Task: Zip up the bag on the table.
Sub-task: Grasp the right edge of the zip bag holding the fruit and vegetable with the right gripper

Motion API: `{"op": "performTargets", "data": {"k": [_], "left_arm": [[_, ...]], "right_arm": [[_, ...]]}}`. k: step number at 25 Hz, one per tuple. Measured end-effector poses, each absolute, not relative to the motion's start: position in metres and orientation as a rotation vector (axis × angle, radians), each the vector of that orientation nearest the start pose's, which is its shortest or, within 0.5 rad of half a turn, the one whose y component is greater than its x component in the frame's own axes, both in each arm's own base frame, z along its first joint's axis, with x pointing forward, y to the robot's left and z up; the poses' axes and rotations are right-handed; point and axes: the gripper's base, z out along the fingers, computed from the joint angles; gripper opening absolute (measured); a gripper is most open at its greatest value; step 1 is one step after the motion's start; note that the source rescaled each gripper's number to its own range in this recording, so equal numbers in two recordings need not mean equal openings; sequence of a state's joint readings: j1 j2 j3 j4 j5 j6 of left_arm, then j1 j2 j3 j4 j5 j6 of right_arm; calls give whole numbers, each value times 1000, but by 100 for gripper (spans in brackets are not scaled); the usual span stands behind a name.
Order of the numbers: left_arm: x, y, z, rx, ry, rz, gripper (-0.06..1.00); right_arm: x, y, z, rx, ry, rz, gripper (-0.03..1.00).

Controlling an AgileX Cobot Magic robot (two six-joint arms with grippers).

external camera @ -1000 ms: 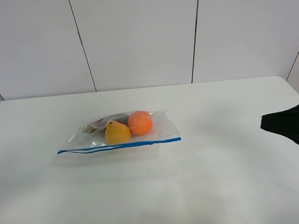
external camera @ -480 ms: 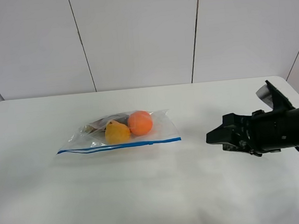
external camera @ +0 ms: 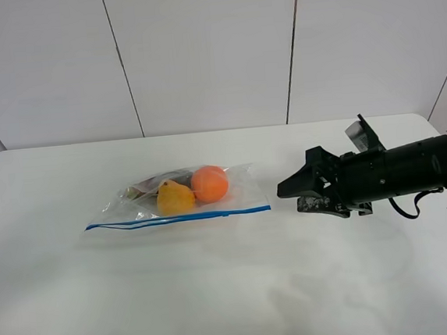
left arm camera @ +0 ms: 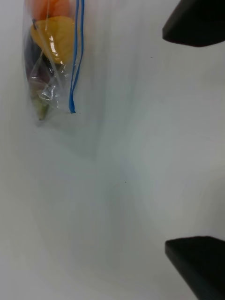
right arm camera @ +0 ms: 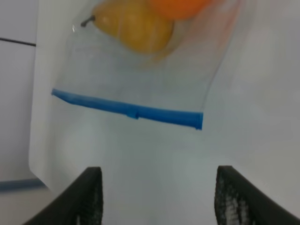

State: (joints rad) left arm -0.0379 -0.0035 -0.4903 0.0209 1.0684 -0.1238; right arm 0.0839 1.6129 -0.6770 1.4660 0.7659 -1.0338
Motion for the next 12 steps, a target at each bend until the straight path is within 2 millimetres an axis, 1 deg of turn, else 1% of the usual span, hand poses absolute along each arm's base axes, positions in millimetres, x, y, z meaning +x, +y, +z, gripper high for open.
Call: {"op": "performTargets", "data": {"k": [5,9,12], "left_arm": [[-5,2,274,-89,2057,-75,100],[-5,2,274,-89,2057,-75,100],[-5,2,274,-89,2057,-75,100]], "right_arm": [[272,87,167,122,2522,1184,89],[276,87,154,182,2549,1206,89],[279,93,144,178,2581,1219,89]]}}
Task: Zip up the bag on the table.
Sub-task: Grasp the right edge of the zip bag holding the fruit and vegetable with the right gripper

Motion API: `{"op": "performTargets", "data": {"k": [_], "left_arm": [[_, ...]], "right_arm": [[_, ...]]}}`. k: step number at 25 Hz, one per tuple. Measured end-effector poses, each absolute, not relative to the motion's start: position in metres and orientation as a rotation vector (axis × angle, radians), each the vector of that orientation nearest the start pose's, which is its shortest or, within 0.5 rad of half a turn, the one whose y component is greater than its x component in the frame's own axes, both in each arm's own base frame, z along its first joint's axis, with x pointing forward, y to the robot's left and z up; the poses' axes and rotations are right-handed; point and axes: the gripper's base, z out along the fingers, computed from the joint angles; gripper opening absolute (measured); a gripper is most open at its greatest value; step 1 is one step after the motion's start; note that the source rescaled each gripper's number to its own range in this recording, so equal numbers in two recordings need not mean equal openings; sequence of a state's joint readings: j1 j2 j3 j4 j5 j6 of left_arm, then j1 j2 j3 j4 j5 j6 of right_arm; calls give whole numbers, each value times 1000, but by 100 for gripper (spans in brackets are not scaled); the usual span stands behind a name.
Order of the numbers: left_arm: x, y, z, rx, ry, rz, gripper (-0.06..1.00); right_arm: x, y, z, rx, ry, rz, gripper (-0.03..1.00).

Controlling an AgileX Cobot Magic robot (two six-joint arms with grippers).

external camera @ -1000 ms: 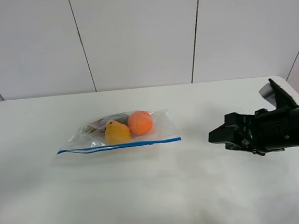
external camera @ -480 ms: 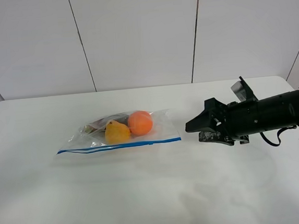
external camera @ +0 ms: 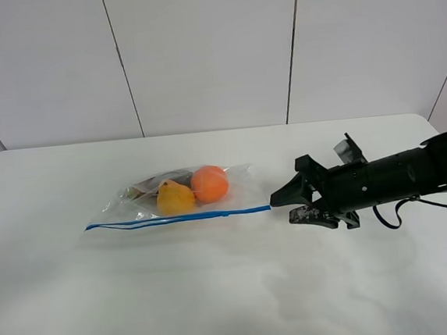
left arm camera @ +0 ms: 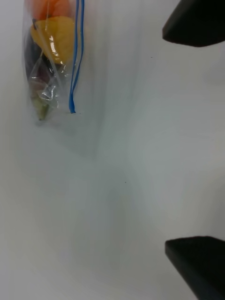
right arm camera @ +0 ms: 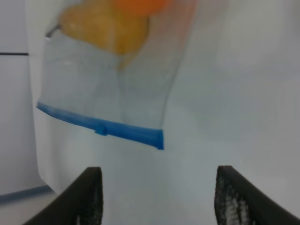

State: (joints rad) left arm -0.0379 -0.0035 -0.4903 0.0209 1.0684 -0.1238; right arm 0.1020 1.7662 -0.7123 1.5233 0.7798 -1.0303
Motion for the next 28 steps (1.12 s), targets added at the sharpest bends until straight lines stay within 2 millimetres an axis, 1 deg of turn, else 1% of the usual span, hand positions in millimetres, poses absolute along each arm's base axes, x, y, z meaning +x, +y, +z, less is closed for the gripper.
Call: {"op": "performTargets", "data": {"k": [2,8,11,16,20,25,26,28], "left_arm": [[-5,2,274,-89,2057,-75,100],[-5,2,274,-89,2057,-75,100],[-5,2,274,-89,2057,-75,100],[-5,2,274,-89,2057,-75,100],[-5,2,274,-89,2057,-75,100],[-5,2,274,-89,2057,-75,100],[-5,2,274,-89,2057,-75,100],[-5,2,274,-89,2057,-75,100]], "right_arm": [[285,101,137,160,2599,1235,89],[302,133,121,69,2647,1272,89],[312,143,115,61,2653,1283,89],[319,144,115,75,2640,1282,89],[320,140,115,88,2638,1275,89],[319,140,114,54,2652,1263,89],[319,140,114,50,2654,1262,88],[318,139,114,43,2655,1259,80]]}}
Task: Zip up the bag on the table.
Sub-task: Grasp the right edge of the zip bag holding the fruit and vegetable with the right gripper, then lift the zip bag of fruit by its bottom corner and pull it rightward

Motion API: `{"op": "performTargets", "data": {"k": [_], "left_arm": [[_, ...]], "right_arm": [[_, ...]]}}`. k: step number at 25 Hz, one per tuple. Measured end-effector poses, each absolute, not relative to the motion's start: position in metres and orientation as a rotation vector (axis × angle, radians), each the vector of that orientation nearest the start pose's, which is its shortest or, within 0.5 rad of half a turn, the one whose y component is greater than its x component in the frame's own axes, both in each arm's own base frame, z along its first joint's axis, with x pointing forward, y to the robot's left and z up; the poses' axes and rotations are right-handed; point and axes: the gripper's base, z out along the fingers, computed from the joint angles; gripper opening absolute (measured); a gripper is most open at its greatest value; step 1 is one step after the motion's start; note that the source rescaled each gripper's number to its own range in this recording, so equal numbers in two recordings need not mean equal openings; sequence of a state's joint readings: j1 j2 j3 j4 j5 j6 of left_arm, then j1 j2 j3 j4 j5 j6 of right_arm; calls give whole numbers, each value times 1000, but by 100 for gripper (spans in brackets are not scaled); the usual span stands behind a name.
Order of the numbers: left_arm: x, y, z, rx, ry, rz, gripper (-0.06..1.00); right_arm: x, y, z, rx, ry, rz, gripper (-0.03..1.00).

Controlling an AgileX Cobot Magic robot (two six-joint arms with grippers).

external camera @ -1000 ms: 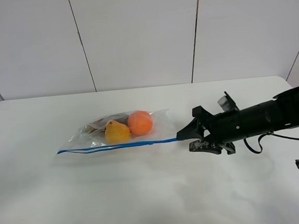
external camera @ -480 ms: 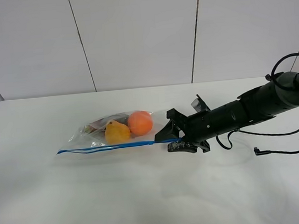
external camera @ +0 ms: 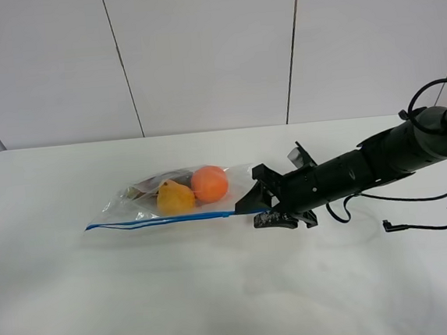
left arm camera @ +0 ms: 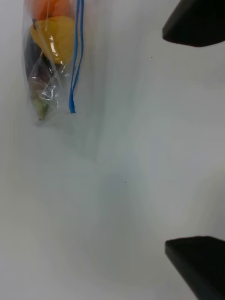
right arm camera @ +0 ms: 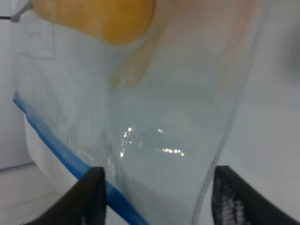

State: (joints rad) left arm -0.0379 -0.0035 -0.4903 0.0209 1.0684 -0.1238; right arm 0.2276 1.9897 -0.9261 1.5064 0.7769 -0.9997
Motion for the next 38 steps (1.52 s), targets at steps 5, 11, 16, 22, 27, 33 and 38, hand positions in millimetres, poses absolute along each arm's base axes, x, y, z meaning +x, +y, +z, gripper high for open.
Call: {"op": "performTargets", "data": {"k": [5,11,16,22,27,33,38], "left_arm": [[-5,2,274,-89,2057,-75,100],[-5,2,274,-89,2057,-75,100],[-5,2,274,-89,2057,-75,100],[-5,2,274,-89,2057,-75,100],[-5,2,274,-89,2057,-75,100],[-4,2,274,-89,2055,-75,100],[-8,2,284,-87,2014,-77,100]], "right_arm": [[323,126,115,80,2636,1263,62],[325,116,117,79,2610,1311,20],[325,117,118,65,2606,1327,3],[324,118,119,24,2594,1347,0],[323,118,120,18,2593,1355,0],[322,120,122,-1,2579,1400,0],[322,122,127,-16,2524,1467,0]]}}
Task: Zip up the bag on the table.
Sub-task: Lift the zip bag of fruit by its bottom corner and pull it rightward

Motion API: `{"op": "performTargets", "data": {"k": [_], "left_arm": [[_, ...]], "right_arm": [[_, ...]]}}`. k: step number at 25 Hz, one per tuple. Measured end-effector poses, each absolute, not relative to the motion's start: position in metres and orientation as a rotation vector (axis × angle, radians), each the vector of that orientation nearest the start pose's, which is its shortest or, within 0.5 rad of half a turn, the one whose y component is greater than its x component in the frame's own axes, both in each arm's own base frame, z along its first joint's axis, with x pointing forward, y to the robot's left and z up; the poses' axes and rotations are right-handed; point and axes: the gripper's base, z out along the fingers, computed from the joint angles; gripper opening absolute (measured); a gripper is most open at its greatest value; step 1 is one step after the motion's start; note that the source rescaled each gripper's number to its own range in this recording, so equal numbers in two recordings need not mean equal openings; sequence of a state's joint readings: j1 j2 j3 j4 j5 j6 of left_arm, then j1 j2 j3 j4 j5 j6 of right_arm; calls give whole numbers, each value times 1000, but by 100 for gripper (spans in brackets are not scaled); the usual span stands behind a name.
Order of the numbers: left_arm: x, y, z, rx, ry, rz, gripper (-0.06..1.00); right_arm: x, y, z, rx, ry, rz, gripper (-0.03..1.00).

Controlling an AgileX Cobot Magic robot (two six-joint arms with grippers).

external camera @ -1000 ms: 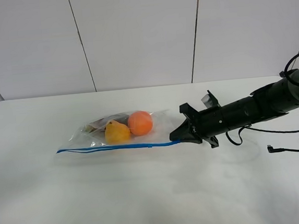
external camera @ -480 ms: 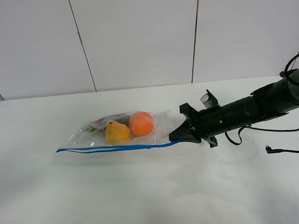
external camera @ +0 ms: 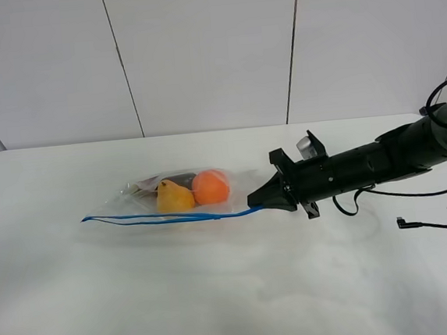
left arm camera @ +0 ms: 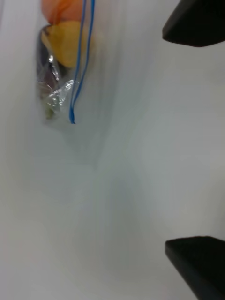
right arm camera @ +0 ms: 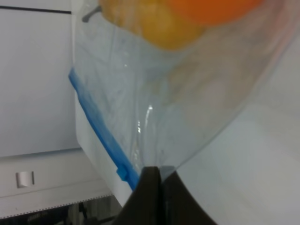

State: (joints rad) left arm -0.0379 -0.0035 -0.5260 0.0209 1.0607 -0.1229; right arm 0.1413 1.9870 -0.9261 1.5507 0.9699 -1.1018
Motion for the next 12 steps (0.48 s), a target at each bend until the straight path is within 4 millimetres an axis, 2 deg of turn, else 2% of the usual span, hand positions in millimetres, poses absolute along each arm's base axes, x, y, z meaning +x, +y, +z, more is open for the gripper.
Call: {"op": "performTargets", "data": {"k": [4,8,12], "left_arm": [[-12,-1,295,-81,1963,-123,100],[-13,-9,302,-55,1913,-246,100],[-5,-18,306,39,1923,-305,100]], "right_arm": [[324,122,134,-35,2494,1481,0],[330,125,143,-81,2450,1524,0],[333,126,148,-93,2428,1535,0]]}}
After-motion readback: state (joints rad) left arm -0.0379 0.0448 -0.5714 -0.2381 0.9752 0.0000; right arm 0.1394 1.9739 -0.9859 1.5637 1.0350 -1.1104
